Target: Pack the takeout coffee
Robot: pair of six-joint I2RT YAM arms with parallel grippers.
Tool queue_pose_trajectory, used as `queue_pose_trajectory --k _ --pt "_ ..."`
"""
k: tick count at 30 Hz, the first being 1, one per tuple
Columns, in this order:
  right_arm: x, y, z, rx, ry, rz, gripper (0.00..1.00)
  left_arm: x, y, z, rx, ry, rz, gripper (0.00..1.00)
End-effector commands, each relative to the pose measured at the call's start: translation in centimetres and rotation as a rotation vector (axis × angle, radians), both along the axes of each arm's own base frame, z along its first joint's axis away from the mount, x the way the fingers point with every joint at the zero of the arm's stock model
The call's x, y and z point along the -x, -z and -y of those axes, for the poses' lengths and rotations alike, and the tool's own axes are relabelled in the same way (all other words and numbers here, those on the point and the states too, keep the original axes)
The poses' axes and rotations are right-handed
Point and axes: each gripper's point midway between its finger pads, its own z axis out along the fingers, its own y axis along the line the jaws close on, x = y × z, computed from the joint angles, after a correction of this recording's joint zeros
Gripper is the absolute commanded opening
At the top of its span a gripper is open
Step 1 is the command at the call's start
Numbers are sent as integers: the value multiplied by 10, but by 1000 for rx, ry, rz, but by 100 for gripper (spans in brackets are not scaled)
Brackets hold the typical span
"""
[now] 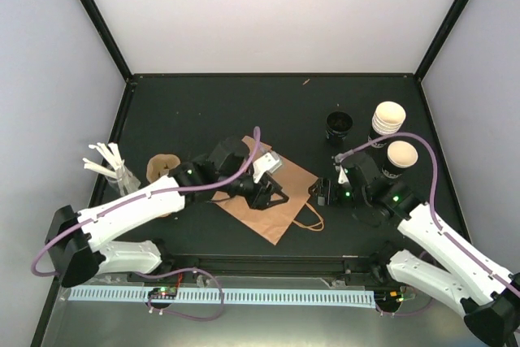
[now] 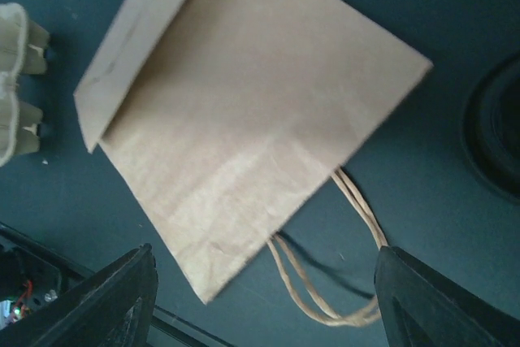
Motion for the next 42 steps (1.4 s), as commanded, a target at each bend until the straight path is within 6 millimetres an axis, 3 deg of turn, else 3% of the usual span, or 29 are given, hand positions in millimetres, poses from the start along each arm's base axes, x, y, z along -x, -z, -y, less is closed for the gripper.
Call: queue_pose_trajectory --k 1,9,15,19,20,32,42 --pt "6 15 4 -37 57 -32 75 6 -4 0 -4 -64 119 53" --pt "0 19 39 75 205 11 75 33 33 22 -152 -51 175 71" --pt "1 10 60 106 294 51 81 38 51 32 -232 -71 175 98" --pt "1 -3 76 120 366 85 99 37 55 35 -234 -91 154 99" --pt "1 -5 79 126 372 96 100 37 56 37 -234 -88 152 99" --pt "0 -20 101 197 443 145 100 52 75 50 -319 -21 192 97" --pt "2 -28 107 159 483 175 100 45 106 69 -460 7 226 79"
